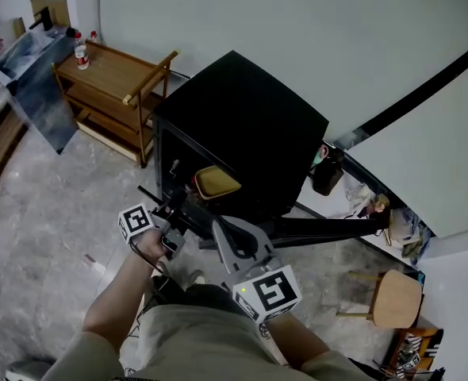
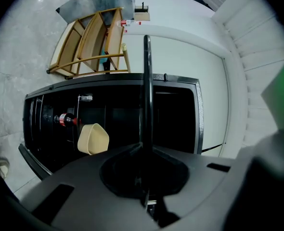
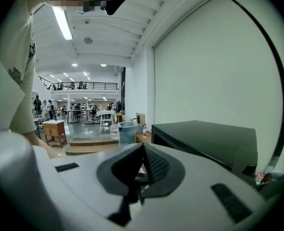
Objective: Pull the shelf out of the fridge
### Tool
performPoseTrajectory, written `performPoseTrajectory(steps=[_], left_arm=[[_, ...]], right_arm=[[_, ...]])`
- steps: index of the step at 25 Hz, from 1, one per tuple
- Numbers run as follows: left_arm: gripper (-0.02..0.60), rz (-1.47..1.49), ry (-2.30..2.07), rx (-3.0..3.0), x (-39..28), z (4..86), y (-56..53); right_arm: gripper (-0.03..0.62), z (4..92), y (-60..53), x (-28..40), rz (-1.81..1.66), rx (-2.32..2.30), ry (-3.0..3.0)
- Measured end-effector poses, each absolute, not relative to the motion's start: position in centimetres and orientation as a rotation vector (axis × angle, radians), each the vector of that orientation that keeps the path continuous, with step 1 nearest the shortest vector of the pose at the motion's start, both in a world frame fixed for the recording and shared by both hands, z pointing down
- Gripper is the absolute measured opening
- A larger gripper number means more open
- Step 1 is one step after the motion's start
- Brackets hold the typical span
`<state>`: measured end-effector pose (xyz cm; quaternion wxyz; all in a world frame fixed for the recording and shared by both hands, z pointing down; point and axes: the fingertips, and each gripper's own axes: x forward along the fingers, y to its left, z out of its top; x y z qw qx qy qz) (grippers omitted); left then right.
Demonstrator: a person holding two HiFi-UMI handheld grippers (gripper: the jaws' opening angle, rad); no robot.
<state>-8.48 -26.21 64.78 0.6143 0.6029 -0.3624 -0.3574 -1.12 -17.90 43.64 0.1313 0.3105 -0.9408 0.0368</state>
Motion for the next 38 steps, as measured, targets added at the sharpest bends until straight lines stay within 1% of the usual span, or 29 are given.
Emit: performPoseTrajectory(steps=[8, 14, 23, 29, 38], left_arm=[[0.011, -0.828, -0.832, 1.395, -9.9, 64.3, -23.1], [0.023, -0.698, -0.91, 1.426, -10.9, 65.5, -19.6], [0.02, -0.935, -0.86, 1.322, -13.8, 64.4, -14.1], [0.015, -0.999, -0.889, 1.371, -15.9, 61.2, -12.6], [0.014, -1.163, -0.929, 1.411, -20.1, 51.8, -10.6]], right_arm=[[-0.003, 43.3, -17.6, -0.8, 0.084, 0.882, -2.716], [-0.003, 43.2, -16.4, -1.7, 0.106, 0.818, -2.724], [-0.003, 43.1, -15.6, -3.8, 0.125, 0.718, -2.744], [-0.003, 42.3, -15.4, -5.7, 0.107, 0.638, -2.779], [-0.003, 38.3, -15.3, -7.7, 0.071, 0.568, -2.866]])
